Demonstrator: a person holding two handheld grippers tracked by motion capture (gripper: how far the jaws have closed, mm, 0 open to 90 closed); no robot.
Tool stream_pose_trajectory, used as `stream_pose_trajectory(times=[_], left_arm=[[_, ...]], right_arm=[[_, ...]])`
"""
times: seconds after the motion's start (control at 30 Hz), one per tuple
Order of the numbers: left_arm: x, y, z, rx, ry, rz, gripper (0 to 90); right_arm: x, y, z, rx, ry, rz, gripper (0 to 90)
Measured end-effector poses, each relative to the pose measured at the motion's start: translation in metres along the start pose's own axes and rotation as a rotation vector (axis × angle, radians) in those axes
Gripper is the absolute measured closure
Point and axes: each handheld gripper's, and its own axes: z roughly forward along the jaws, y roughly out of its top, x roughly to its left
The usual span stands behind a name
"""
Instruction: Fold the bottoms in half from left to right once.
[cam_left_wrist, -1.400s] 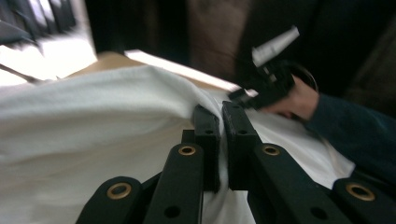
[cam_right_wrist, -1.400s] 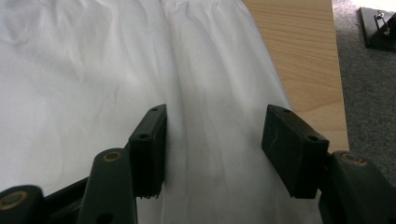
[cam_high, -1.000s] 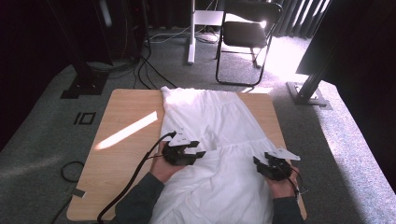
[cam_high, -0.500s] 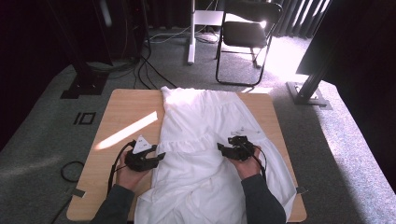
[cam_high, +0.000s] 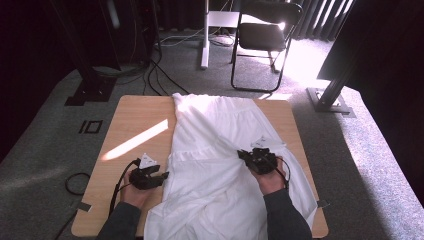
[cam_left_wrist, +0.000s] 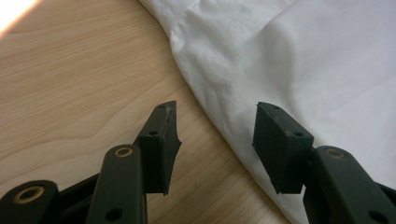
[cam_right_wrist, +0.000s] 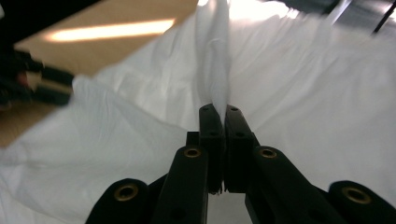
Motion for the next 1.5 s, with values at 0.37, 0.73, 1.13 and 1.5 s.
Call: stream_pose_trajectory(times=[0.37, 0.73, 1.13, 1.5], left_arm=[[-0.017, 0.0, 0.014, -0.009, -0.164, -0.022, 44.4], [-0.044, 0.009, 0.023, 0.014, -0.185, 0.066, 86.0], [0.006, 0.034, -0.1, -0.317, 0.099, -0.018, 90.0], [-0.049, 0.06, -0.052, -0.252, -0.111, 0.14, 61.7]], right_arm=[[-0.02, 0.015, -0.044, -0.16, -0.11, 0.018, 88.3], [-0.031, 0.02, -0.056, -0.182, -0.151, 0.017, 88.3], [-0.019, 0.011, -0.049, -0.148, -0.086, -0.01, 88.4], [-0.074, -0.008, -0.082, -0.108, -0.393, 0.037, 88.4]])
